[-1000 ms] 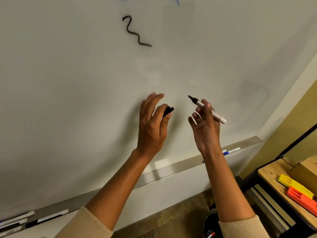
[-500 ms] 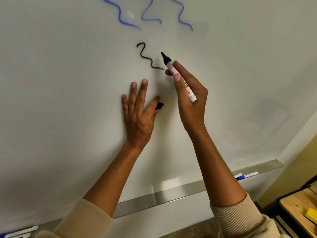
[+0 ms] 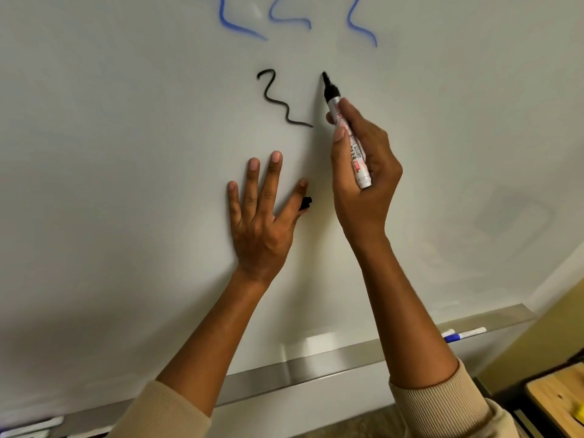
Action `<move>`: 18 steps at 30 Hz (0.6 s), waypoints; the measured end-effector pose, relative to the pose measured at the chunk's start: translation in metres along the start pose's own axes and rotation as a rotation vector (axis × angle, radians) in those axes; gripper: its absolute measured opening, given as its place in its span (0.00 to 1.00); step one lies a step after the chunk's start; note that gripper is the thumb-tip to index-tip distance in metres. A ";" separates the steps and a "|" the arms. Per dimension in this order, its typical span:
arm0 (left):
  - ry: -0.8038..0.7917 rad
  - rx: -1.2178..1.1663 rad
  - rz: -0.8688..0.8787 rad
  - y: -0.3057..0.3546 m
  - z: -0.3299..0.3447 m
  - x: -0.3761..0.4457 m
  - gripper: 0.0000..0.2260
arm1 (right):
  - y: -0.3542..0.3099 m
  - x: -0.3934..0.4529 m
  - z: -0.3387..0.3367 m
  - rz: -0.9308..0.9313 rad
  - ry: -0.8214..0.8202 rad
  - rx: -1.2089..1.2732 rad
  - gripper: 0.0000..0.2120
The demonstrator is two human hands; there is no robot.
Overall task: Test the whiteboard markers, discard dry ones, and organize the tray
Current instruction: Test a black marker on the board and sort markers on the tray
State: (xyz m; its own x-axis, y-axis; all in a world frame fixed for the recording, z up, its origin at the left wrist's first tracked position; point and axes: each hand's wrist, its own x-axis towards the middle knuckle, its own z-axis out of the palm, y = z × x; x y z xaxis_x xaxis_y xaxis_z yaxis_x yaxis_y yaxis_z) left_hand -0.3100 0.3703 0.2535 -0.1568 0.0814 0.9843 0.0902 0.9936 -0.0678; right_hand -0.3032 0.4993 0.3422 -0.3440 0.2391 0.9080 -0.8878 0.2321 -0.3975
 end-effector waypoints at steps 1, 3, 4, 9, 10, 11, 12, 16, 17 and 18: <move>0.000 0.003 -0.002 0.000 0.000 0.000 0.17 | 0.002 -0.004 -0.003 -0.007 -0.017 -0.020 0.14; -0.013 0.005 -0.003 0.001 -0.001 0.001 0.16 | 0.005 -0.011 -0.010 0.009 -0.029 -0.047 0.14; -0.025 0.005 -0.003 0.001 -0.002 0.001 0.16 | 0.006 -0.013 -0.013 0.037 -0.018 -0.044 0.14; -0.085 -0.032 -0.028 0.003 -0.010 0.002 0.15 | 0.007 -0.021 -0.034 0.118 -0.058 -0.068 0.13; -0.105 -0.061 -0.043 0.005 -0.013 0.002 0.15 | 0.005 -0.021 -0.041 0.174 -0.041 -0.045 0.12; -0.129 -0.108 -0.063 0.007 -0.016 0.002 0.14 | 0.005 -0.021 -0.047 0.247 -0.016 -0.011 0.12; -0.152 -0.170 -0.087 0.010 -0.021 0.001 0.13 | 0.004 -0.021 -0.054 0.324 0.005 0.034 0.12; -0.194 -0.500 -0.209 0.023 -0.038 -0.019 0.10 | 0.006 -0.038 -0.079 0.596 -0.031 0.299 0.12; -0.198 -0.590 -0.248 0.026 -0.043 -0.029 0.10 | 0.009 -0.048 -0.085 0.625 -0.068 0.339 0.12; -0.209 -0.669 -0.295 0.029 -0.047 -0.040 0.10 | 0.011 -0.058 -0.091 0.648 -0.107 0.375 0.13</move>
State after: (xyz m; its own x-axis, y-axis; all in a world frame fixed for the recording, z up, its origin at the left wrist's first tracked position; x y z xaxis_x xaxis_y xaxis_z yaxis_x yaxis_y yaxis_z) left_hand -0.2552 0.3921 0.2198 -0.4437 -0.1016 0.8904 0.5825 0.7224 0.3727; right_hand -0.2655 0.5734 0.2727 -0.8432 0.1214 0.5237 -0.5359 -0.2648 -0.8017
